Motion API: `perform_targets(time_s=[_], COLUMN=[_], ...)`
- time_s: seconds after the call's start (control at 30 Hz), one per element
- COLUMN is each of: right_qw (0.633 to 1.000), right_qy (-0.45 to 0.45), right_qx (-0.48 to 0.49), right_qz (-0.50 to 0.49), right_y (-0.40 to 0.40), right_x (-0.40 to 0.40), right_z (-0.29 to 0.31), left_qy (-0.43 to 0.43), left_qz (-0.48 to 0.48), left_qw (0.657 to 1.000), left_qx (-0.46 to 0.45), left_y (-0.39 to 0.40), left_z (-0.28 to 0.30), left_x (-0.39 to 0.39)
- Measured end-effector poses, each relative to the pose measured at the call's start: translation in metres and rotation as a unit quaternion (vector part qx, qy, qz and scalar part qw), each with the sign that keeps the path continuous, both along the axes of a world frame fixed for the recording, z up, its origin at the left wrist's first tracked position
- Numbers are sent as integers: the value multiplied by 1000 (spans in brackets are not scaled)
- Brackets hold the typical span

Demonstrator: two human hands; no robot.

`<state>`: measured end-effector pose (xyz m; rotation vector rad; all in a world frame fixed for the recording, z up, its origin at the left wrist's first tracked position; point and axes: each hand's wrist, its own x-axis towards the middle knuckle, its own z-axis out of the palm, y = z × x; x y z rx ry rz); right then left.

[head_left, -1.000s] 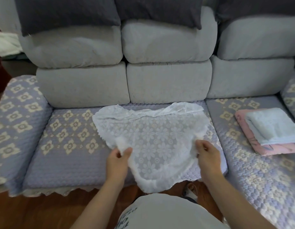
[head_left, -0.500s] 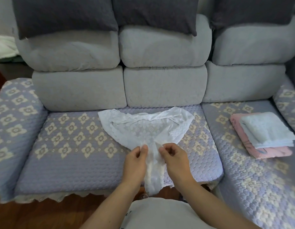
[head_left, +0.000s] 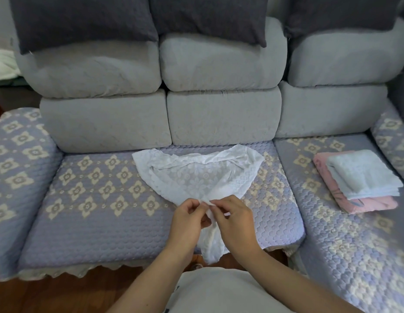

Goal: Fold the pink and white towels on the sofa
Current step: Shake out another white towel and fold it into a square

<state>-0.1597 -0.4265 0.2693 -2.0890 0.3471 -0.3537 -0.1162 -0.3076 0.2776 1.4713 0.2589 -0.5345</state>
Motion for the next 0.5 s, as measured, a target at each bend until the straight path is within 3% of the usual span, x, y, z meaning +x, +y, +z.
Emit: perform_targets(time_s=[0.23,0.4,0.5], right_qw=[959,958,975], right_qy=[-82,-94,-45], right_qx=[-264,-262,-217], right_qz=[65,64,-27], right_y=[0,-7,-20], right_x=[-3,11,29], right_z=[1,17,30], left_qy=[4,-59,-156], left_qz=[2,-29,-49], left_qw=[1000,988,971], left_qx=[30,142,174], left_y=[-4,-16,-26], left_z=[4,29,61], left_x=[2,32,49])
